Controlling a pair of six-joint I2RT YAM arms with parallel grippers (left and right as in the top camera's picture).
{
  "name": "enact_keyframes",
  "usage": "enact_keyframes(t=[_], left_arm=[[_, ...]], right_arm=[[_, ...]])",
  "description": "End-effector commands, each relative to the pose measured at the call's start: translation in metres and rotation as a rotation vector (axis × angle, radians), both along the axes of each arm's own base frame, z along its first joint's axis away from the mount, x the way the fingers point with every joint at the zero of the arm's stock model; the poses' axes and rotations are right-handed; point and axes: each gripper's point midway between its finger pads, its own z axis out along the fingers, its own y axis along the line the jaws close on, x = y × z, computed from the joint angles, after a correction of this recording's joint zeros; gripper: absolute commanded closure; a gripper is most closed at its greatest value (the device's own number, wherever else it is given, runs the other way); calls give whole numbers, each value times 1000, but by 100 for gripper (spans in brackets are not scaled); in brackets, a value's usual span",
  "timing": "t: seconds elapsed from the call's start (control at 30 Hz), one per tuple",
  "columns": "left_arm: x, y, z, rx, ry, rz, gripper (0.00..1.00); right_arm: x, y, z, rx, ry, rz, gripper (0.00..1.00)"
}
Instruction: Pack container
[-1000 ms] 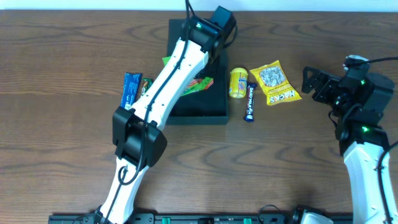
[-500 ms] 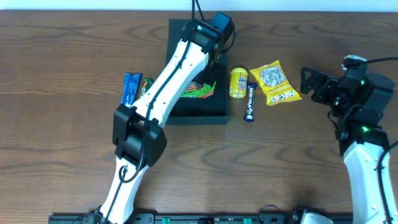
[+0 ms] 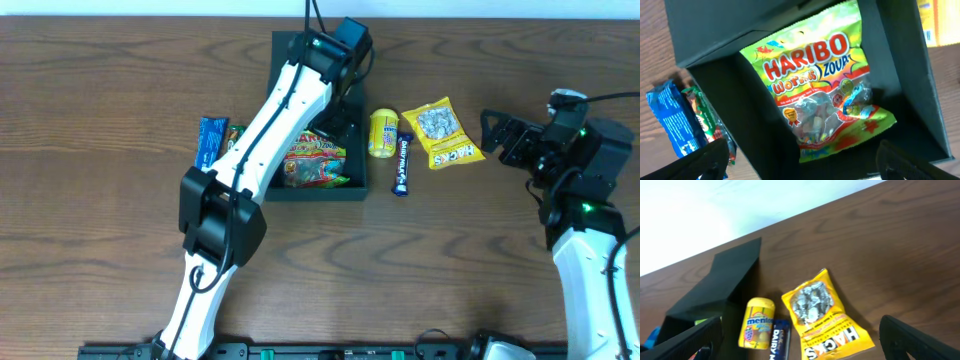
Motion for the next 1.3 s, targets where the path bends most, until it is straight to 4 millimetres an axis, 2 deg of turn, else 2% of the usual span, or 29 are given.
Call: enact_keyframes(t=[0.0,0.03,0.07,0.1,0.13,0.17,0.2,0.27,0.33,0.4,0.43,0.47,0.5,0.6,0.67,0.77,0.93,1.07,1.27], left_arm=[[11,14,33,-45,-88,99,5],[17,23,42,-64,-114,143,5],[23,34,51,-85,-137,198,5],[27,42,57,-117,-145,233,5],[32,49,62,-153,-146,255,5],[35,55,66,-189,-145,274,5],[39,62,68,-218,-142,296,5],[46,78,69,-266,-125,339,32],[51,97,65,-308,-95,392,49],[54,109,61,-333,-72,424,62],[56,117,58,-340,-60,444,88],[56,122,56,-337,-55,456,94],[56,127,52,-331,-47,465,94],[52,134,34,-307,-3,486,94],[41,133,6,-290,71,495,94],[26,121,-28,-334,169,494,94],[9,106,-73,-433,271,501,94],[-2,105,-90,-434,308,508,94],[-5,99,-96,-468,326,506,94]], right_arm=[[0,14,13,-3,-45,104,1],[-1,20,14,2,-50,133,1],[-2,28,15,9,-52,159,7],[-2,35,15,12,-52,181,21],[-2,43,15,13,-53,204,31],[-3,53,15,7,-55,234,48],[-3,65,15,1,-59,267,57],[-5,91,18,-20,-70,334,66],[-6,122,24,-69,-89,399,66],[-6,146,26,-118,-85,437,73],[-7,162,25,-137,-63,462,88],[-7,171,23,-138,-47,484,96],[-6,180,21,-136,-32,506,99],[0,202,14,-123,16,569,99],[6,219,7,-121,64,606,99],[13,235,-2,-137,128,632,99],[19,257,-37,-200,289,654,99],[17,267,-69,-287,397,646,99],[3,278,-119,-359,530,664,99]])
